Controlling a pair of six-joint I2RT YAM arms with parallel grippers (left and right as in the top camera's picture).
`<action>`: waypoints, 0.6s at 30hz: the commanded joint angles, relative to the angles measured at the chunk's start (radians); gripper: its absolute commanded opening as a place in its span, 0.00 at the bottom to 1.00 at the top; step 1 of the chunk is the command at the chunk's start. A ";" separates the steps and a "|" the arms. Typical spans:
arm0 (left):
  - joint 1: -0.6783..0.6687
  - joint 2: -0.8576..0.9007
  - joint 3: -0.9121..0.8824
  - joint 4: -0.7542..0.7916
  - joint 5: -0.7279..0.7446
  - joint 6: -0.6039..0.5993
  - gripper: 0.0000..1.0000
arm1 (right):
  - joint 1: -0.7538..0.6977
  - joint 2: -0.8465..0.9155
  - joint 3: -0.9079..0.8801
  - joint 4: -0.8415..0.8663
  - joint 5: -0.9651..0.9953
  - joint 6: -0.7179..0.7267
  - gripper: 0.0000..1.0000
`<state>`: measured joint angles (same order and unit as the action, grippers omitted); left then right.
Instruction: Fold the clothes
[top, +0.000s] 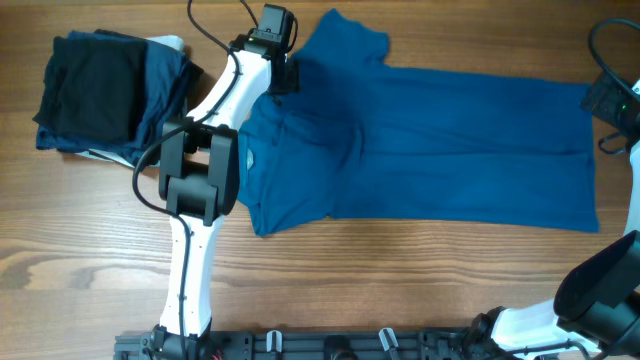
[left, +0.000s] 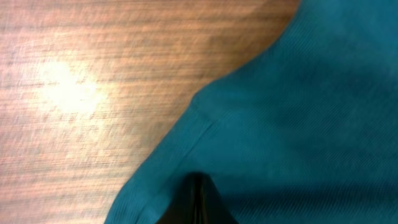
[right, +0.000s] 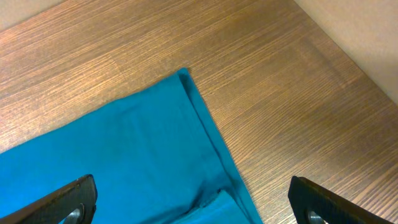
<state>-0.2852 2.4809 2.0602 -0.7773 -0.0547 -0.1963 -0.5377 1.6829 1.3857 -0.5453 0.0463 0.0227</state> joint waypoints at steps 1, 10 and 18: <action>0.015 0.041 -0.051 -0.084 -0.025 -0.030 0.04 | 0.002 0.013 0.010 0.002 0.014 0.004 1.00; 0.056 0.041 -0.108 -0.139 -0.074 -0.094 0.04 | 0.002 0.013 0.010 0.002 0.014 0.003 0.99; 0.135 0.033 -0.201 -0.119 -0.092 -0.104 0.04 | 0.002 0.013 0.010 0.002 0.014 0.004 0.99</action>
<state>-0.2058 2.4069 1.9427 -0.8566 -0.0608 -0.2909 -0.5377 1.6829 1.3857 -0.5453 0.0463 0.0227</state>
